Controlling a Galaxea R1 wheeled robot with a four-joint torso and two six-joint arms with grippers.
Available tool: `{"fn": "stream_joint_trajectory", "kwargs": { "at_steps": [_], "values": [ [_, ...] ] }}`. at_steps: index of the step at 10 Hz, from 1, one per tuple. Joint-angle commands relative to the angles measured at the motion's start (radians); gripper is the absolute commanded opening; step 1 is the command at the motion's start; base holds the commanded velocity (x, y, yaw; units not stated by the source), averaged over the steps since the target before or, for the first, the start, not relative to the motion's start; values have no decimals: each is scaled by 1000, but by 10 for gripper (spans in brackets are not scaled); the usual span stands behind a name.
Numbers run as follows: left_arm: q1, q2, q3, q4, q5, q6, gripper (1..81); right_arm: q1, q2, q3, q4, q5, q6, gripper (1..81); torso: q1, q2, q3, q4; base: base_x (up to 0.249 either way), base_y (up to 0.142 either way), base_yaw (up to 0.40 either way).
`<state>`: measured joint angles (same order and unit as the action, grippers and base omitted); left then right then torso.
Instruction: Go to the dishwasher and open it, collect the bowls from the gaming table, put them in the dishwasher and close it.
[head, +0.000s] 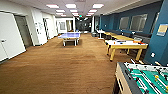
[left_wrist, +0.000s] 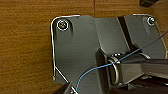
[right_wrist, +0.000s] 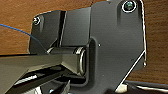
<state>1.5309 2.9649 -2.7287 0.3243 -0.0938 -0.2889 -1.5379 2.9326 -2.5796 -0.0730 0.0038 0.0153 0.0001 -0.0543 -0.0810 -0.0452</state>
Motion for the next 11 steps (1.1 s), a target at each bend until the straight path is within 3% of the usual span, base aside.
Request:
{"fn": "stream_joint_trajectory", "kwargs": {
  "at_steps": [1,11],
  "values": [
    [-48,-7,-2,-2,45,1,811,49,-4,3,-7,-53,-3,811,0,0,0,0,235,0,0],
    [-48,-9,-2,-2,45,1,811,47,1,3,-7,-53,-3,811,0,-1,0,0,235,0,0]
  ]
}}
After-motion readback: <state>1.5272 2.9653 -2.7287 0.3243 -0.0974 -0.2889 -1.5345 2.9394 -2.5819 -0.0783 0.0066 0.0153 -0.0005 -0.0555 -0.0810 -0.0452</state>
